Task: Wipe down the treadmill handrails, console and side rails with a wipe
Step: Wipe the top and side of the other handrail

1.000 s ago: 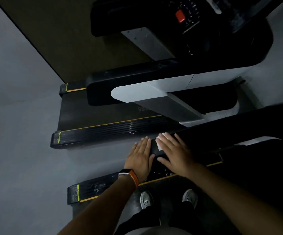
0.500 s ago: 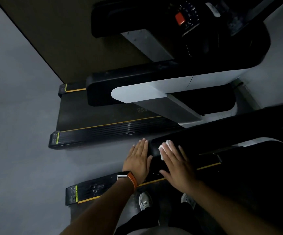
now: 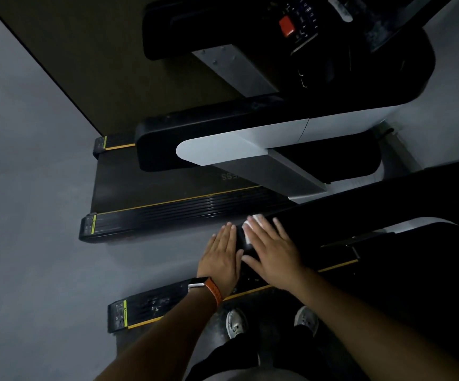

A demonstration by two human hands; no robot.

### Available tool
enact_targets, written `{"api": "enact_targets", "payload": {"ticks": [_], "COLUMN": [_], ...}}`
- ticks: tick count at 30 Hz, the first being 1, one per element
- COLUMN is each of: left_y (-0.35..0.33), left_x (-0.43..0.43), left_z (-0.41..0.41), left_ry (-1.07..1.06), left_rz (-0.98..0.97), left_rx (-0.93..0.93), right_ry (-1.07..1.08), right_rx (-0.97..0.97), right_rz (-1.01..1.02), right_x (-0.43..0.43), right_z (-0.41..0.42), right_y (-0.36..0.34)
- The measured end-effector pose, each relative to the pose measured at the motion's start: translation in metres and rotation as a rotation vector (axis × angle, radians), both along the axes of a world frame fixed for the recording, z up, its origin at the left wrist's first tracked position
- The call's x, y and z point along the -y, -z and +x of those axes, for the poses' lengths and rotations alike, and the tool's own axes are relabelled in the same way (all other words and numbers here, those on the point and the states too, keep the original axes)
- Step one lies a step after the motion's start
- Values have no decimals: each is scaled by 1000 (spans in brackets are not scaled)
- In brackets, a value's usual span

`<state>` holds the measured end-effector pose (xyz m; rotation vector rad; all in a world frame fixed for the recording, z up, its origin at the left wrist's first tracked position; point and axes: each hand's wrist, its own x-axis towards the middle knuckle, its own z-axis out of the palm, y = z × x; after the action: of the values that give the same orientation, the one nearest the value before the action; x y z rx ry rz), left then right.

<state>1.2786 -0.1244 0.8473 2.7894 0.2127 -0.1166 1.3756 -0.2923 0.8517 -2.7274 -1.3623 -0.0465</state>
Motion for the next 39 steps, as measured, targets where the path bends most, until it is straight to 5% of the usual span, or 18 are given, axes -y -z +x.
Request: {"api": "enact_targets", "payload": {"ticks": [8, 12, 18, 23, 39], "left_y": [-2, -1, -3, 2, -11], "left_x": [5, 6, 4, 7, 28], "left_z": [1, 0, 6, 8, 38], "left_ry": [-33, -31, 14, 0, 24], "left_rz": [-7, -15, 13, 30, 102], "left_rx": [-14, -24, -22, 16, -34], "right_ry": [158, -22, 113, -81, 70], "right_rx": [-12, 25, 21, 58, 31], "right_rz": [64, -12, 32, -70, -66], "right_x": [24, 23, 50, 41, 72], "right_z": [16, -2, -4, -7, 65], "right_y": [0, 2, 4, 5, -15]}}
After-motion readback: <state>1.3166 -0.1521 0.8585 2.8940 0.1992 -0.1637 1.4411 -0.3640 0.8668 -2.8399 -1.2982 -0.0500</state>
